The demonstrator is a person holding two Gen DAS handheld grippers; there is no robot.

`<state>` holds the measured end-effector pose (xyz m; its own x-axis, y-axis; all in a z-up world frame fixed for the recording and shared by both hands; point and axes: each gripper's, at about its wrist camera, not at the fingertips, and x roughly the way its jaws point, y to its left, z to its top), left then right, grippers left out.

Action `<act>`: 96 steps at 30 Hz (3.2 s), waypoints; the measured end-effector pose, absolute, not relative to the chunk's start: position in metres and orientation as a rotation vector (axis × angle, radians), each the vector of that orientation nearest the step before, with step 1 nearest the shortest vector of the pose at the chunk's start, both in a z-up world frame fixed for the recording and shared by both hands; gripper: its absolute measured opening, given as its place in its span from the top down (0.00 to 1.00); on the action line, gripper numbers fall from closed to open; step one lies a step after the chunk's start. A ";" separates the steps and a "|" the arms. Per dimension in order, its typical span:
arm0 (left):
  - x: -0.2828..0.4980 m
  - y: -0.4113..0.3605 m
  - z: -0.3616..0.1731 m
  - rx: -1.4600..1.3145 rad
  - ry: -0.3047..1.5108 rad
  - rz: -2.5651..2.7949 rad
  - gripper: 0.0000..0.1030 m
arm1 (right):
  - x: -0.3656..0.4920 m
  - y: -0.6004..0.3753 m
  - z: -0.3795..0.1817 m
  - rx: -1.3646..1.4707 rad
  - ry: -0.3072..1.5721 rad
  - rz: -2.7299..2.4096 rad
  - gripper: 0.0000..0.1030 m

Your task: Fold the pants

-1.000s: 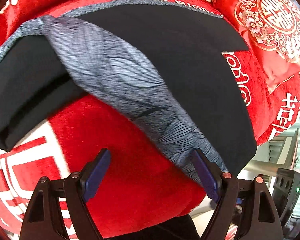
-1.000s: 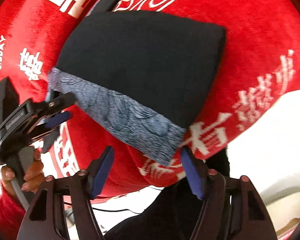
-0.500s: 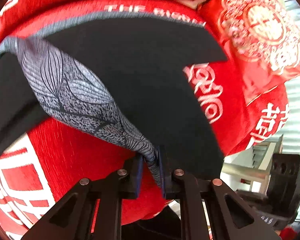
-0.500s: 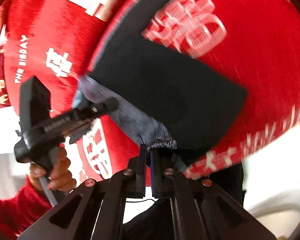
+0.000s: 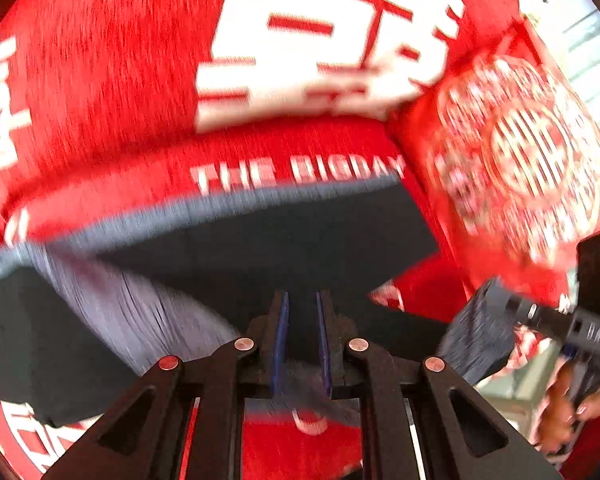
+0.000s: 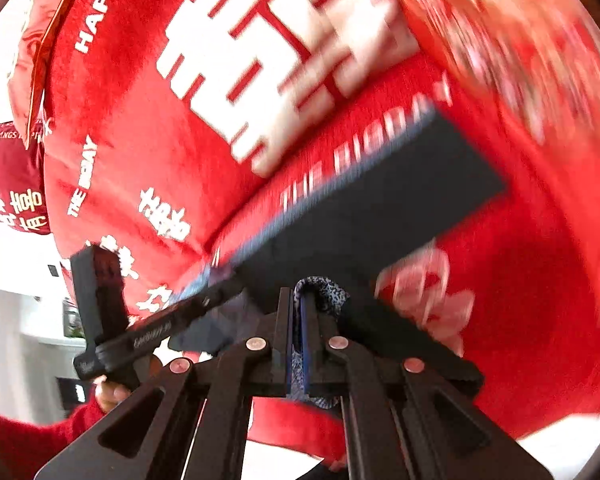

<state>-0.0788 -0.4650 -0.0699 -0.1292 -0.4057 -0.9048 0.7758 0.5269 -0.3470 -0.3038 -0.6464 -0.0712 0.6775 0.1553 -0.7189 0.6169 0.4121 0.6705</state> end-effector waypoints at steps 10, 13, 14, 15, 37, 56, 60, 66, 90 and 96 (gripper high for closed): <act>-0.047 -0.463 -0.085 0.497 1.255 -0.841 0.84 | -0.229 -0.769 -0.105 0.892 1.019 -0.445 0.97; -0.048 -0.455 -0.113 0.527 1.312 -0.766 0.84 | -0.220 -0.782 -0.125 0.873 1.078 -0.472 0.93; -0.048 -0.454 -0.120 0.530 1.319 -0.751 0.84 | -0.218 -0.783 -0.129 0.853 1.099 -0.483 0.93; -0.047 -0.454 -0.127 0.539 1.323 -0.732 0.84 | -0.217 -0.782 -0.132 0.829 1.118 -0.496 0.86; -0.041 -0.450 -0.195 0.628 1.373 -0.653 0.07 | -0.258 -0.711 -0.159 0.708 1.245 -0.549 0.48; -0.021 -0.337 -0.184 0.203 1.577 -0.549 0.07 | -0.243 -0.636 -0.197 1.404 1.004 -0.279 0.47; -0.017 -0.319 -0.161 0.234 1.518 -0.512 0.07 | -0.228 -0.622 -0.191 1.370 1.035 -0.237 0.47; 0.032 -0.247 -0.150 0.262 1.451 -0.339 0.07 | -0.177 -0.566 -0.193 1.329 1.065 -0.093 0.47; 0.108 -0.204 -0.195 0.366 1.397 -0.459 0.07 | -0.079 -0.432 -0.232 1.525 1.023 -0.063 0.72; 0.095 -0.206 -0.194 0.375 1.436 -0.513 0.07 | -0.093 -0.429 -0.205 1.411 1.025 -0.081 0.91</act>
<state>0.0946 -0.2060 -0.1943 0.0573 -0.1080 -0.9925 0.5450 0.8364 -0.0595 -0.0932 -0.4285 -0.2046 0.5925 0.5119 -0.6221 0.6030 0.2303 0.7638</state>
